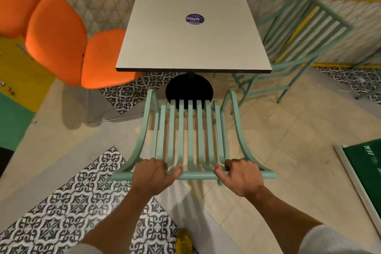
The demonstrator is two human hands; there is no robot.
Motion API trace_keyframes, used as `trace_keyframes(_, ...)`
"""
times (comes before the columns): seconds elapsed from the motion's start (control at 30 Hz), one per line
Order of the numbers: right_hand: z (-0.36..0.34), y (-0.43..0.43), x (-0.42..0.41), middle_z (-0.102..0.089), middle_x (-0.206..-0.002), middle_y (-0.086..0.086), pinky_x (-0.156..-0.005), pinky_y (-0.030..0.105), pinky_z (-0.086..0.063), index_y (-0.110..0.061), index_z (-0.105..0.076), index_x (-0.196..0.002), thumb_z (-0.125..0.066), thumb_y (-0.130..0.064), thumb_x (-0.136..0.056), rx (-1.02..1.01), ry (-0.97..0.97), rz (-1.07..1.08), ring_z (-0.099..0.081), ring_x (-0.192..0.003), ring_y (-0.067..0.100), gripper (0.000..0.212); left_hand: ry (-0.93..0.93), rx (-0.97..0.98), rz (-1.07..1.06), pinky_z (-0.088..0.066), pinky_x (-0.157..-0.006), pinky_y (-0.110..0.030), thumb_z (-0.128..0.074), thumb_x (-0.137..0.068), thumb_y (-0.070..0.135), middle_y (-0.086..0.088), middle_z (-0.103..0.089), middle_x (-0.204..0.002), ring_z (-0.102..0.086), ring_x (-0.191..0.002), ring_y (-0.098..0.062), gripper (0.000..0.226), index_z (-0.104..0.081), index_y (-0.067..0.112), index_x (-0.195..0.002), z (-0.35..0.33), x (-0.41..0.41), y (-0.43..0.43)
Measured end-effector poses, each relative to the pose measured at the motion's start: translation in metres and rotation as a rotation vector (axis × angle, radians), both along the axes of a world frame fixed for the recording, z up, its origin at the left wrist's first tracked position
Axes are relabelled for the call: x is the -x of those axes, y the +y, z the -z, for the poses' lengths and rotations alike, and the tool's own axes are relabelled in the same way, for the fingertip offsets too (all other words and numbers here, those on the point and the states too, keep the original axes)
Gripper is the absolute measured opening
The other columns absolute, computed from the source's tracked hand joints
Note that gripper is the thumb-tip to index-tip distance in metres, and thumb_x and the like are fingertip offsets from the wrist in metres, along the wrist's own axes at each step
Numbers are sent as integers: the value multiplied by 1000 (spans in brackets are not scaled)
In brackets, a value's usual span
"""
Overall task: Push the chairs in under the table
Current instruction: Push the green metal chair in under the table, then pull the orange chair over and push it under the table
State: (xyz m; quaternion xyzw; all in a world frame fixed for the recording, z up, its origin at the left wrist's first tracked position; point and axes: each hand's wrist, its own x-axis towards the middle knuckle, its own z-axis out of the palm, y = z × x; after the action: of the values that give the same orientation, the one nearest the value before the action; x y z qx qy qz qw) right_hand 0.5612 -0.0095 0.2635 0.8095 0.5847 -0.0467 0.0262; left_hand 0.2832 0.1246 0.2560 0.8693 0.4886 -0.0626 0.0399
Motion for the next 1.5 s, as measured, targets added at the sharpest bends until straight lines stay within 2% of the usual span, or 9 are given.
trace_keyframes(0.67,-3,92,-70,-54,-49,0,-52,32,-49,-26,-50,-60,-28,-78,-97,33,53,-11,-54,-45,19,68,26,42,-29,-50,-56,-29,-21,-90,90,2,-54,-50,-57,-50,-13,87,-72,23,-68,-13,-70,85)
trace_keyframes(0.8,-11,93,-70,-62,-61,-2,-60,32,-51,-27,-61,-72,-21,-78,-97,75,94,-11,-57,-53,17,69,-34,-5,81,-48,-54,-30,-66,-92,66,1,-58,-54,-60,-46,-23,37,-51,35,-106,-29,-73,72)
trace_keyframes(0.87,-18,91,-67,-63,-71,-5,-62,31,-45,-30,-65,-89,-16,-74,-99,103,118,-31,-53,-58,12,66,-37,-8,67,-53,-73,-39,-52,-100,59,1,-74,-79,-71,-71,-27,27,-62,39,-115,-40,-73,56)
trace_keyframes(0.93,-26,87,-66,-65,-87,-5,-66,31,-43,-30,-62,-115,-20,-63,-105,185,96,-118,-56,-67,14,54,-122,107,-75,-46,-103,-43,-19,-102,61,5,-76,-112,-68,-109,-24,64,-72,30,-122,-49,-71,39)
trace_keyframes(1.03,-44,88,-55,-66,-125,11,-83,46,-56,-23,-36,-154,-37,-37,-112,353,-5,-337,-70,-104,34,44,-228,209,-129,-22,-130,-42,-38,-103,55,2,-53,-158,-42,-151,-22,63,-52,21,-155,-68,-53,14)
trace_keyframes(1.1,-57,93,-45,-66,-133,11,-91,48,-56,-19,-40,-155,-34,-32,-113,399,-37,-329,-68,-116,36,45,-208,307,-84,-18,-132,-40,-46,-103,49,11,-22,-175,-13,-165,-14,71,-27,28,-168,-83,-37,7)
trace_keyframes(1.2,-83,110,-15,-73,-122,7,-88,41,-57,-18,-63,-132,-34,-36,-111,374,18,-270,-71,-110,31,41,-229,341,-182,-45,-114,-37,-54,-102,45,16,-43,-166,-38,-155,-10,52,-52,36,-153,-108,-7,12)
trace_keyframes(1.3,-101,137,27,-73,-118,7,-87,40,-59,-15,-64,-122,-44,-36,-106,284,144,-284,-73,-103,32,33,-231,302,-346,-58,-95,-38,-53,-102,49,6,-77,-125,-72,-114,-21,34,-73,34,-126,-135,23,36)
trace_keyframes(1.5,-121,223,144,-76,-110,6,-77,38,-55,-18,-70,-111,-48,-35,-104,251,255,-447,-72,-98,30,28,-203,265,-438,-59,-91,-38,-53,-101,51,6,-79,-116,-74,-109,-24,33,-75,35,-121,-172,138,113)
